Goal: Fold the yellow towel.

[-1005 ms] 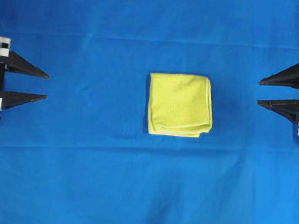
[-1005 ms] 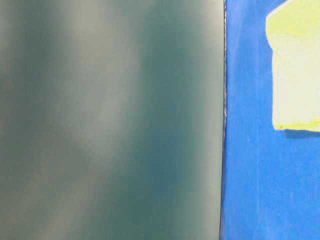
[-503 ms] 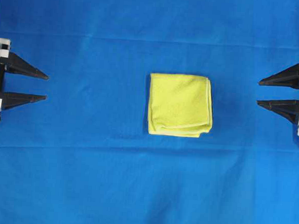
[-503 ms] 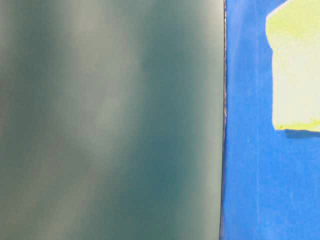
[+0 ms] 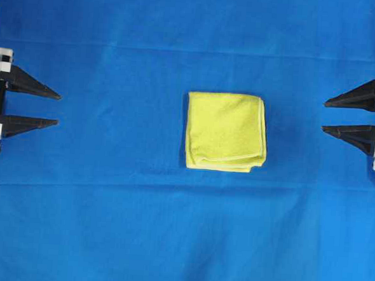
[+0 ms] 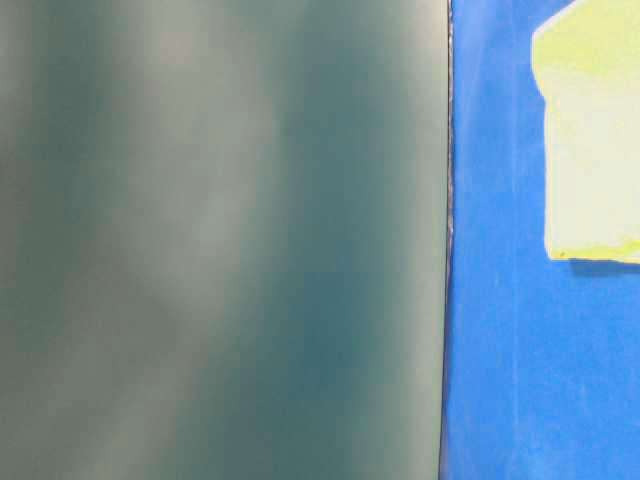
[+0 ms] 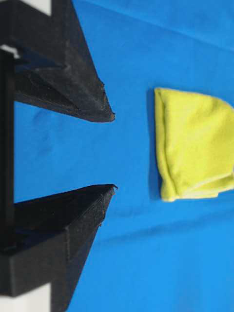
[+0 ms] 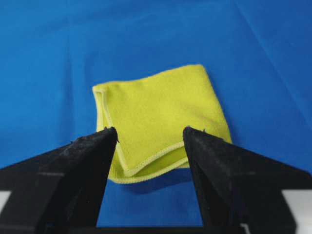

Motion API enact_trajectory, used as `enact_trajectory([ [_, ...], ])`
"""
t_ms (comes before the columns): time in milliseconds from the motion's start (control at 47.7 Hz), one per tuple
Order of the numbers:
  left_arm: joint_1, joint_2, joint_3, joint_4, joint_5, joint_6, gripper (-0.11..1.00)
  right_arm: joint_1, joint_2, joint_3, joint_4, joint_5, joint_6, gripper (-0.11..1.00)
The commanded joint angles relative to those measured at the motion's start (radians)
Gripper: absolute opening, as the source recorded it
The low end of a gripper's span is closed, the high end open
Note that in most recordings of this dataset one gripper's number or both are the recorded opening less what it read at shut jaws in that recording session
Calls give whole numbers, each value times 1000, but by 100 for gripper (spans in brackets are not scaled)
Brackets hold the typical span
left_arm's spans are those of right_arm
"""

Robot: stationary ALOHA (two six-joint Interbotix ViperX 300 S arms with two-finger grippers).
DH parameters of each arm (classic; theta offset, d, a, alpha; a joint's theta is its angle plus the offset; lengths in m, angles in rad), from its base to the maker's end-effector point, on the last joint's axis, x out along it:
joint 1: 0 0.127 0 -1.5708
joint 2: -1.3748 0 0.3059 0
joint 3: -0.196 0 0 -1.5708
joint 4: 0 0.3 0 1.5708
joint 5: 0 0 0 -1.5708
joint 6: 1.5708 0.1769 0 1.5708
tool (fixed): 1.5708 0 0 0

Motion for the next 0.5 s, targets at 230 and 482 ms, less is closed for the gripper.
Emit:
enact_trajectory([
  [230,2,-5,-9,-2,-2,-3,52,-2,11,-12,3,-6,0,61],
  [482,2,-5,-11,0,-2,-3,52,0,9,-12,3,-6,2,61],
])
